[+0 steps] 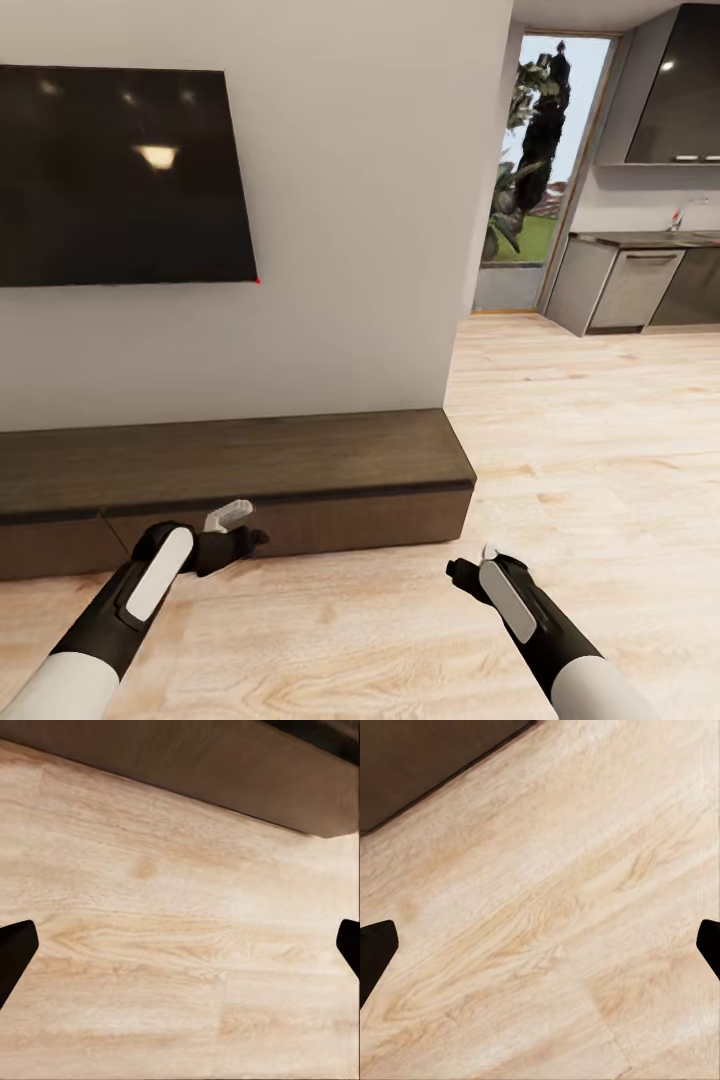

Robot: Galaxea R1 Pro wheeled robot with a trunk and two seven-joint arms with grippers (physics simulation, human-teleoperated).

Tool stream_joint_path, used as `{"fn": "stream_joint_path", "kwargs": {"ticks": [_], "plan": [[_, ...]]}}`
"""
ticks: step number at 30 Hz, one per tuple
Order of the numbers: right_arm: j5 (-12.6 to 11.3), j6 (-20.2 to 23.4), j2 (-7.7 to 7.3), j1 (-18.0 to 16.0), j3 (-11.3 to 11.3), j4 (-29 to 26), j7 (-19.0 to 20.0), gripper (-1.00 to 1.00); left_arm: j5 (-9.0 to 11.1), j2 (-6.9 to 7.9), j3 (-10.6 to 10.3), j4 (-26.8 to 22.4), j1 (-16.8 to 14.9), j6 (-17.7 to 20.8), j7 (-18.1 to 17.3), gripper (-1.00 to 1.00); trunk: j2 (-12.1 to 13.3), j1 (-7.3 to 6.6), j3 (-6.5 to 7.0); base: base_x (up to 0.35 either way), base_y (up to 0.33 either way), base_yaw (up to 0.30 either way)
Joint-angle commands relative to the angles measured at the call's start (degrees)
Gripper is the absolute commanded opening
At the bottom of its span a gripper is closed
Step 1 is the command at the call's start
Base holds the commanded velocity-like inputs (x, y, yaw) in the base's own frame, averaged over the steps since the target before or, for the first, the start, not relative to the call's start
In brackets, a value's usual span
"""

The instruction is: Place each of the two pumpkins and all three candles from the living room inside a cabinet in the living room (use any cabinet), then make sure every cabinet is closed, and position the cauldron so it is next to a table in the living room.

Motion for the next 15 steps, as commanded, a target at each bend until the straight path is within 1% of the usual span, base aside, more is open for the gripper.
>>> {"fn": "stream_joint_path", "kwargs": {"ticks": [1,2,3,4,5,6,8,9,10,11,12,14,15], "plan": [[-0.55,-0.41,-0.10,-0.04,0.25,-0.10,1.28,1.00,2.73,1.36,-0.09,-0.80,0.04,0.86,-0.92,1.00,-0.44,0.22,-0.24,0.000,0.000,0.000],[-0.58,-0.63,-0.11,-0.04,0.21,-0.10,2.51,1.00,3.66,1.91,-0.07,-1.05,0.06,1.15,-1.55,1.00,-0.84,0.44,-0.42,0.000,0.000,0.000],[-0.68,-0.96,-0.12,-0.04,0.09,-0.06,5.74,1.00,5.47,2.84,-0.04,-1.41,0.09,1.64,-2.59,1.00,-1.25,0.66,-0.60,0.000,0.000,0.000],[-0.98,-1.15,-0.16,-0.04,-0.22,0.00,10.03,1.00,7.26,3.60,-0.01,-1.64,0.11,2.24,-3.35,1.00,-1.65,0.88,-0.78,0.000,0.000,0.000],[-1.33,-1.21,-0.17,-0.04,-0.58,0.05,12.51,1.00,8.15,3.93,-0.01,-1.72,0.11,2.67,-3.67,1.00,-2.05,1.10,-0.96,0.000,0.000,0.000],[-2.47,-1.26,-0.19,0.07,-1.70,0.15,17.98,1.00,9.95,4.42,0.04,-1.85,0.12,3.87,-4.21,1.00,-2.45,1.32,-1.14,0.000,0.000,0.000],[-5.20,-1.22,-0.39,0.21,-5.17,0.32,29.13,1.00,13.69,5.05,0.08,-2.02,0.13,6.02,-5.12,1.00,-3.25,1.76,-1.50,0.000,0.000,0.000],[-5.73,-1.20,-0.52,0.23,-6.13,0.34,31.68,1.00,14.61,5.21,0.09,-2.04,0.13,6.33,-5.31,1.00,-3.65,1.98,-1.68,0.000,0.000,0.000],[-6.48,-1.30,-0.78,0.33,-7.95,0.38,36.04,1.00,16.38,5.59,0.08,-2.07,0.14,6.78,-5.64,1.00,-4.05,2.20,-1.86,0.000,0.000,0.000],[-6.95,-1.40,-0.97,0.43,-9.55,0.44,39.29,1.00,18.07,6.00,0.06,-2.06,0.14,7.06,-5.87,1.00,-4.45,2.42,-2.04,0.000,0.000,0.000],[-7.11,-1.46,-1.05,0.48,-10.23,0.44,40.44,1.00,18.90,6.18,0.05,-2.06,0.14,7.18,-5.95,1.00,-4.85,2.64,-2.22,0.000,0.000,0.000],[-7.35,-2.32,-1.20,0.63,-12.05,0.44,43.09,1.00,22.42,6.79,-0.02,-2.02,0.17,7.46,-6.14,1.00,-5.66,3.08,-2.58,0.000,0.000,0.000],[-7.36,-2.73,-1.22,0.65,-12.30,0.43,43.50,1.00,23.30,6.90,-0.03,-2.01,0.18,7.50,-6.17,1.00,-6.06,3.30,-2.76,0.000,0.000,0.000]]}}
